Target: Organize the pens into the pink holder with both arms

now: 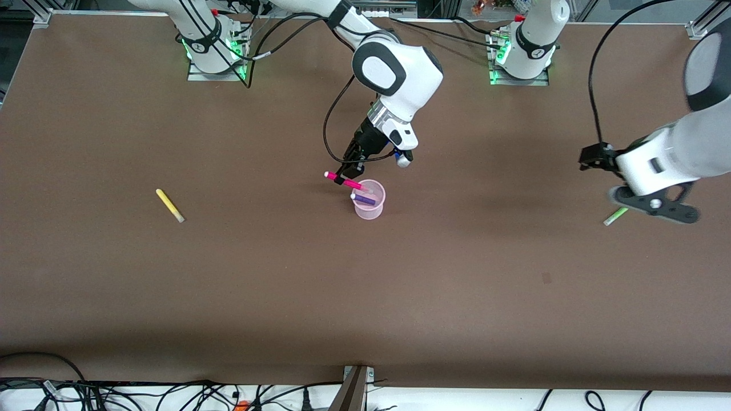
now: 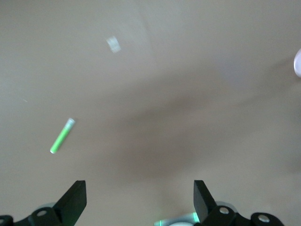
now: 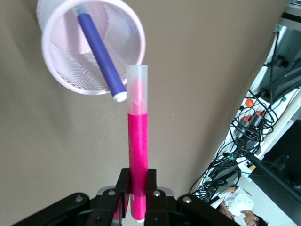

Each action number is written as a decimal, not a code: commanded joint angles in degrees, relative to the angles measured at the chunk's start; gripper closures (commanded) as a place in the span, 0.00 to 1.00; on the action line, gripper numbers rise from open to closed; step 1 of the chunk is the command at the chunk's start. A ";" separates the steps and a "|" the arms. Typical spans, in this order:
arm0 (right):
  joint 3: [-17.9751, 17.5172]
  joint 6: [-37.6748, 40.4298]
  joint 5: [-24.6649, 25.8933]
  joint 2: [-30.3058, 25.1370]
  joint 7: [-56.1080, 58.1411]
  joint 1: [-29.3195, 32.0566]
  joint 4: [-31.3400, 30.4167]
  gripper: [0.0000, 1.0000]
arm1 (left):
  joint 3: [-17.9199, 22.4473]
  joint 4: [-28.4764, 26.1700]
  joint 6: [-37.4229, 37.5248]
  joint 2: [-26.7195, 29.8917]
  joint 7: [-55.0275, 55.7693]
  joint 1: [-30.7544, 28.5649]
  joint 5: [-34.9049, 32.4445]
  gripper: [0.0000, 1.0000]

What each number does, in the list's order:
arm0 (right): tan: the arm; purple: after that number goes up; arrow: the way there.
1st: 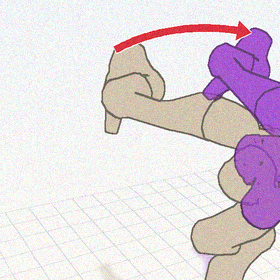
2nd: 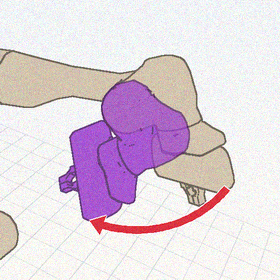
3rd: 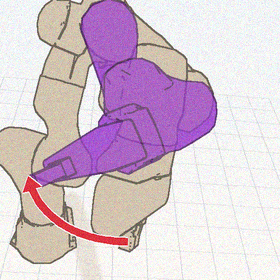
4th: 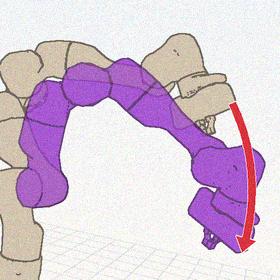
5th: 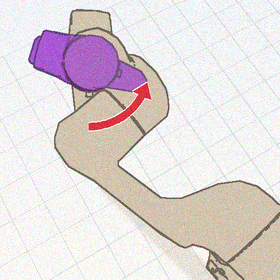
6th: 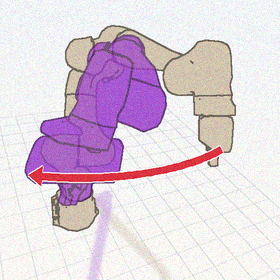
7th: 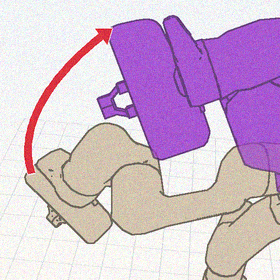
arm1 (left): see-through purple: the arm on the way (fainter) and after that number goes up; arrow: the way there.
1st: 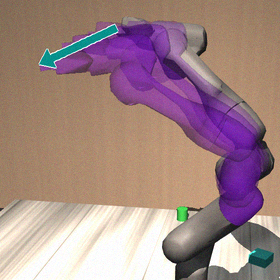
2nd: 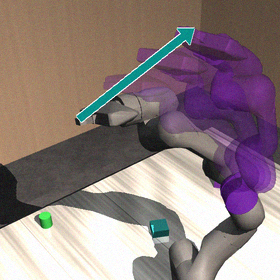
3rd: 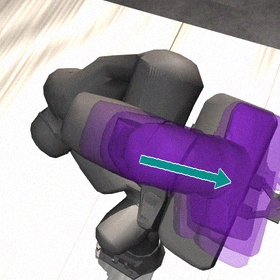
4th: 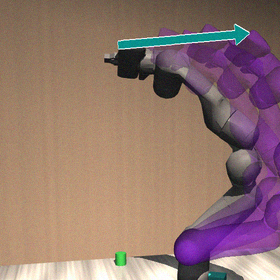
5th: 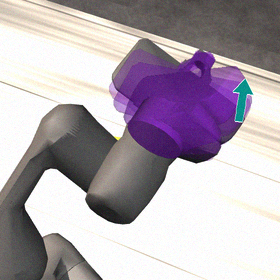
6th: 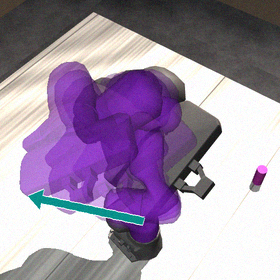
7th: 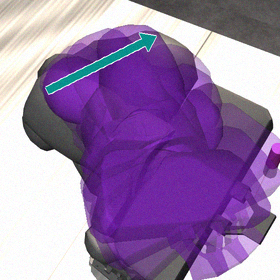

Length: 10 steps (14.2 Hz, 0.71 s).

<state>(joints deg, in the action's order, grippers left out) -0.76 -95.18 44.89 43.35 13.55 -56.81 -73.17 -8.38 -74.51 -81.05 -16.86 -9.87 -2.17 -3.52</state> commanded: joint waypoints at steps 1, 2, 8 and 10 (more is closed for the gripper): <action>0.32 1.66 0.29 1.83 2.61 -0.67 2.06 1.00 | 8.09 -12.73 -10.58 9.64 1.69 5.84 1.33 0.00; 0.32 1.84 -0.06 1.83 3.58 -0.67 2.06 1.00 | 9.16 -14.85 -13.49 11.22 3.78 6.21 1.24 0.00; 0.32 2.10 0.02 2.79 4.29 -1.89 2.15 1.00 | 9.26 -21.90 -18.61 17.74 14.88 5.34 1.50 0.00; 0.50 2.10 0.38 3.14 4.11 -2.51 2.15 1.00 | 9.08 -22.17 -17.92 17.57 14.79 4.63 2.29 0.00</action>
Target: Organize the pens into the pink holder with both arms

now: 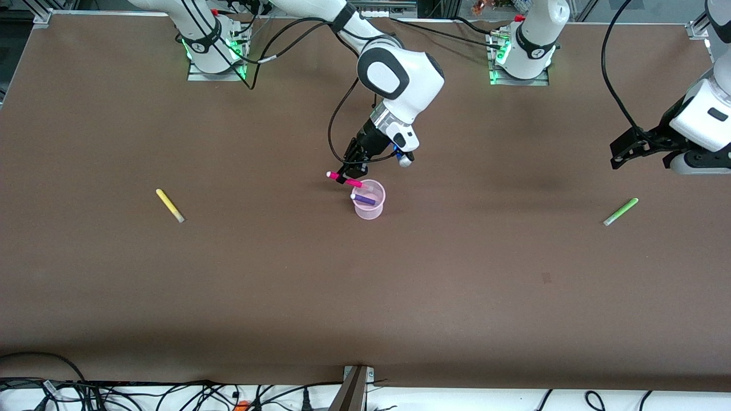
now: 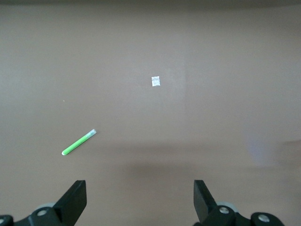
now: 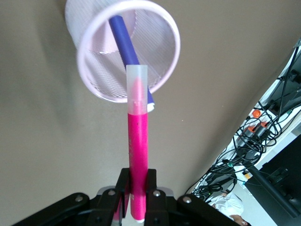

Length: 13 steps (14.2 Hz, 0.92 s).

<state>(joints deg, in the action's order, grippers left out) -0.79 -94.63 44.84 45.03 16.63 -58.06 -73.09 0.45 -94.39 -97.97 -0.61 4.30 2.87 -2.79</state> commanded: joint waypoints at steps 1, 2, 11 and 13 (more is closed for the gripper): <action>0.53 1.46 0.42 1.72 0.86 -1.26 2.16 1.00 | 0.08 -1.68 -0.04 0.88 0.27 -0.41 1.56 0.00; 0.53 1.03 0.42 1.81 0.42 -1.26 2.16 1.00 | -0.10 -0.54 0.67 0.44 0.62 0.03 1.47 0.00; 0.71 0.76 0.51 2.96 -0.02 -1.35 2.25 1.00 | -0.45 1.05 3.75 0.00 0.27 0.39 -0.02 0.00; 0.62 0.67 0.51 2.96 -1.24 -1.61 2.86 1.00 | -0.36 1.75 3.66 -0.53 0.18 0.47 -0.02 0.00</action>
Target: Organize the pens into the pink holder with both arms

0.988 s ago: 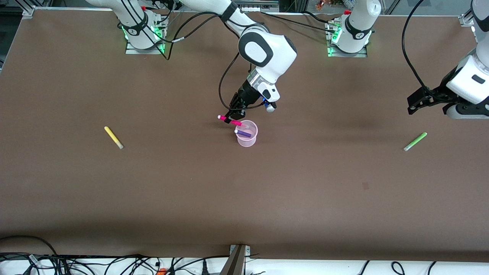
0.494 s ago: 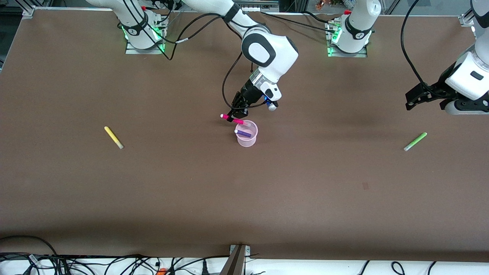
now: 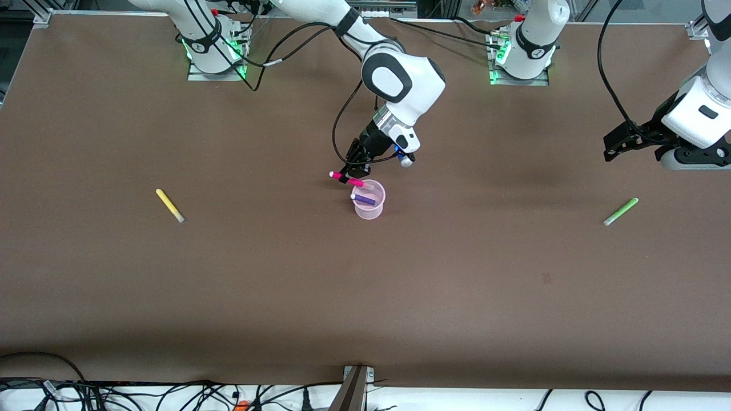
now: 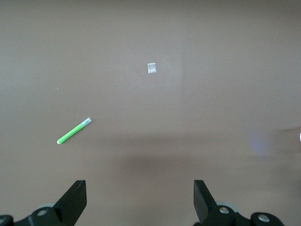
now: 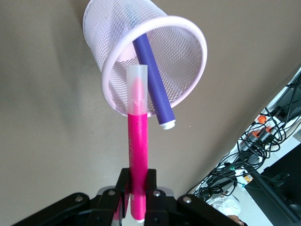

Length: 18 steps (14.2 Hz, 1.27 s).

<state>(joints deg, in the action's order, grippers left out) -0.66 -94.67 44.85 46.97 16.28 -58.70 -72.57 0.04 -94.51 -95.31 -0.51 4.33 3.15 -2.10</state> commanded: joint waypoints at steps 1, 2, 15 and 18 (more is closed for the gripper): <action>0.49 0.63 0.50 1.20 -1.51 -0.98 2.52 1.00 | -0.04 2.49 1.00 -1.06 0.15 0.28 -0.71 0.00; 0.49 0.36 0.67 1.37 -1.60 -0.98 2.61 1.00 | -0.04 2.67 1.00 -1.15 0.06 0.28 -0.71 0.00; 0.58 -2.01 0.94 2.43 -4.86 -1.06 2.70 0.83 | 0.13 2.67 1.18 -1.16 -0.20 0.10 -0.62 0.00; 0.58 -2.01 0.85 2.61 -4.86 -1.06 2.70 0.36 | 0.13 2.67 1.18 -1.24 -0.20 0.10 -0.62 0.00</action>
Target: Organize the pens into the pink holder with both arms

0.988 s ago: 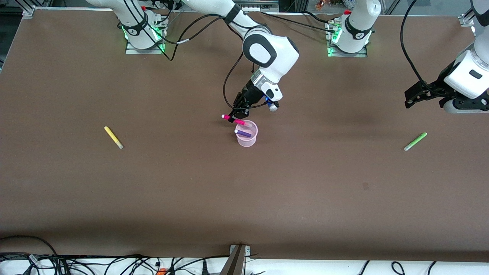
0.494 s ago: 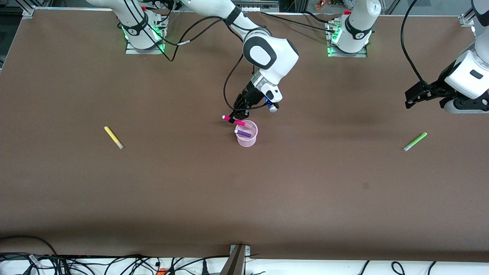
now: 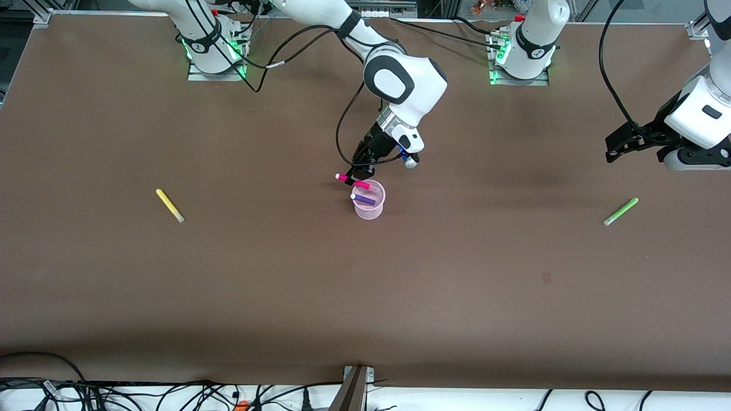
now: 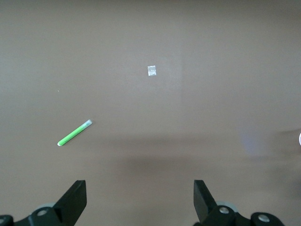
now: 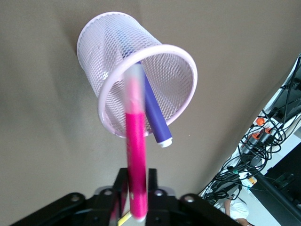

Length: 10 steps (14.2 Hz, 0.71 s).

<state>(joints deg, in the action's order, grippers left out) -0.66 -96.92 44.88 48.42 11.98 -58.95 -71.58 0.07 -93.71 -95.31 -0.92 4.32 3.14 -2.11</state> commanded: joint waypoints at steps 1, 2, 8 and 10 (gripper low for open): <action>0.58 0.32 0.82 1.06 -0.56 -0.82 1.71 0.24 | 0.10 1.86 1.18 -0.84 -0.18 0.11 -0.62 0.00; 0.58 0.33 0.82 0.97 -0.47 -0.82 1.71 0.09 | 0.10 1.86 1.18 -0.84 -0.18 0.11 -0.62 0.00; 0.84 4.45 -1.71 -2.61 4.35 1.63 6.62 0.01 | 0.10 1.86 1.18 -0.84 -0.27 0.11 -0.62 0.00; 0.75 4.19 -11.34 -8.75 5.77 8.46 6.72 0.01 | 0.10 1.86 1.18 -0.84 -0.19 0.11 -0.62 0.00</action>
<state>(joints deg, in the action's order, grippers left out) 0.96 -93.17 40.74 46.26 14.42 -57.05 -64.62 0.07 -93.57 -95.31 -1.07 4.31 3.14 -2.11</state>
